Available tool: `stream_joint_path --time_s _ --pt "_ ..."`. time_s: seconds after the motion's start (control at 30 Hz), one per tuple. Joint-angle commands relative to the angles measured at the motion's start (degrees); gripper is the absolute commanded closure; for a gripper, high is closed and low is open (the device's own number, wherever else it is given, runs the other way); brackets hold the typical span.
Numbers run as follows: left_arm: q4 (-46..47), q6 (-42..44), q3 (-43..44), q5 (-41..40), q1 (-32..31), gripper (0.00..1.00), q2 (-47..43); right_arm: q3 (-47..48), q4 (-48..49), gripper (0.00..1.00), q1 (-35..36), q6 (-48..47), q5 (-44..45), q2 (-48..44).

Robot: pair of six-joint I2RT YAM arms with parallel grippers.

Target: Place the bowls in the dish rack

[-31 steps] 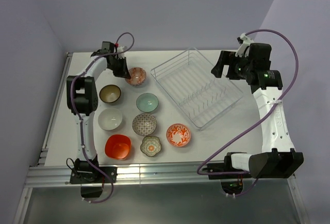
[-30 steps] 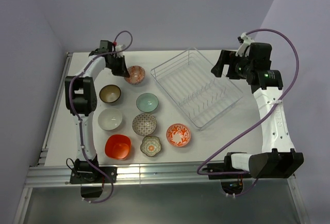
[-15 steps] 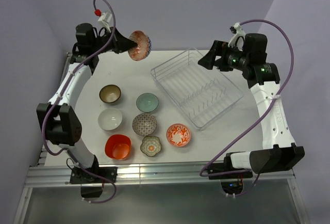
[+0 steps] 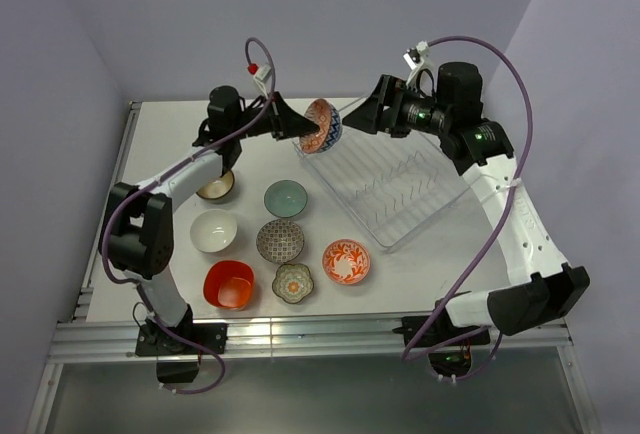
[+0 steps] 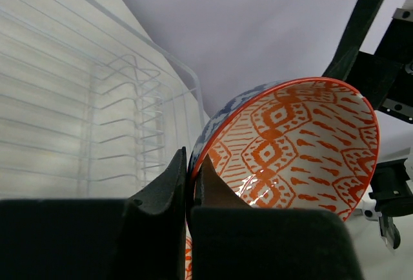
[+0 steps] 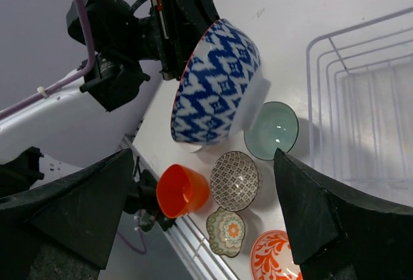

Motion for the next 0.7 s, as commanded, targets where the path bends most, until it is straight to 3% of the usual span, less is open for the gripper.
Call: stream_joint_path --time_s 0.0,0.27,0.67 --pt "9.2 -3.9 0.8 -1.4 -3.0 1.0 -0.8 -1.0 3.3 0.04 0.5 4.2 -0.6 1.3" --pt "9.4 -4.6 0.7 -2.9 -5.1 1.0 0.2 -3.0 2.8 0.04 0.5 7.6 -3.0 3.0" --pt "7.1 -2.2 2.3 -4.1 -5.8 1.0 0.7 -6.4 4.2 0.15 0.5 12.3 -6.4 2.7"
